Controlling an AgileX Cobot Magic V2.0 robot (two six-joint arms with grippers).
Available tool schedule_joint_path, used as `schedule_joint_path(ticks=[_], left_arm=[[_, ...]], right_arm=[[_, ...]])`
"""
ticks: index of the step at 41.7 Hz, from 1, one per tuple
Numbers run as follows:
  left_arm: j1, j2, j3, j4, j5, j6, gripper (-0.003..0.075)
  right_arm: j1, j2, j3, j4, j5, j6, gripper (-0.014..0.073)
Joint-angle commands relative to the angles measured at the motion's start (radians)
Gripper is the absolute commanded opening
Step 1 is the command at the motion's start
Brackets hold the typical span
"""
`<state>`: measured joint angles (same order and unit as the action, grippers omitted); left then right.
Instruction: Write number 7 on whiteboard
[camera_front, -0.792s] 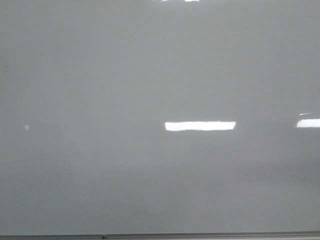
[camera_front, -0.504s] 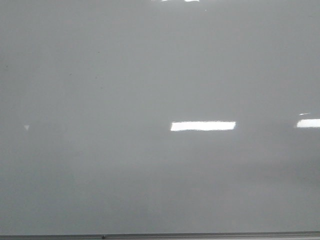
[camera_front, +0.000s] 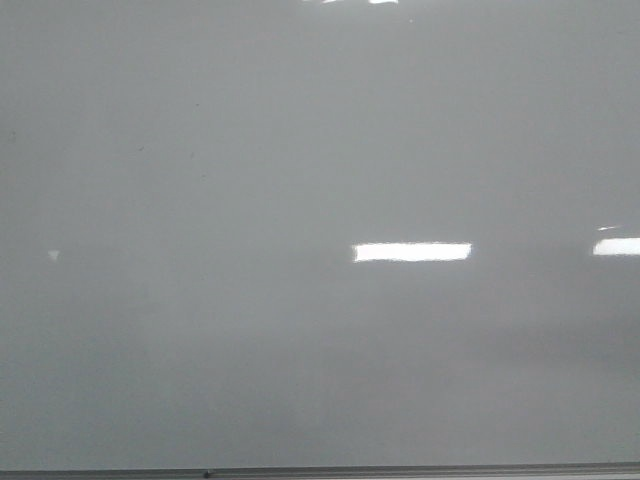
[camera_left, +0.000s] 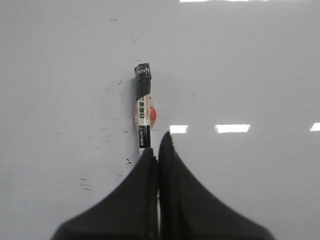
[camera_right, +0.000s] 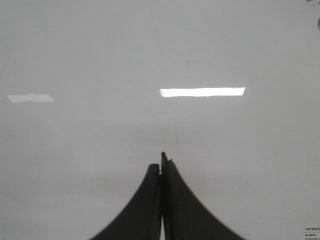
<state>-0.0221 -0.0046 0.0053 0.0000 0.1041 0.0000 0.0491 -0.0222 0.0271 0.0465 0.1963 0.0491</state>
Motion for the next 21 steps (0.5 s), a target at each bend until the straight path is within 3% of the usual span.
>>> schedule_joint_path(ticks=[1,21], left_arm=[[0.001,-0.014,0.005,0.0,-0.077,0.0,-0.002],[0.001,-0.014,0.005,0.0,-0.094,0.0,-0.002]], right_arm=[[0.004,0.017,-0.005,-0.009,-0.077,-0.003,-0.006],[0.004,0.017,-0.005,-0.009,-0.078,-0.003,-0.006]])
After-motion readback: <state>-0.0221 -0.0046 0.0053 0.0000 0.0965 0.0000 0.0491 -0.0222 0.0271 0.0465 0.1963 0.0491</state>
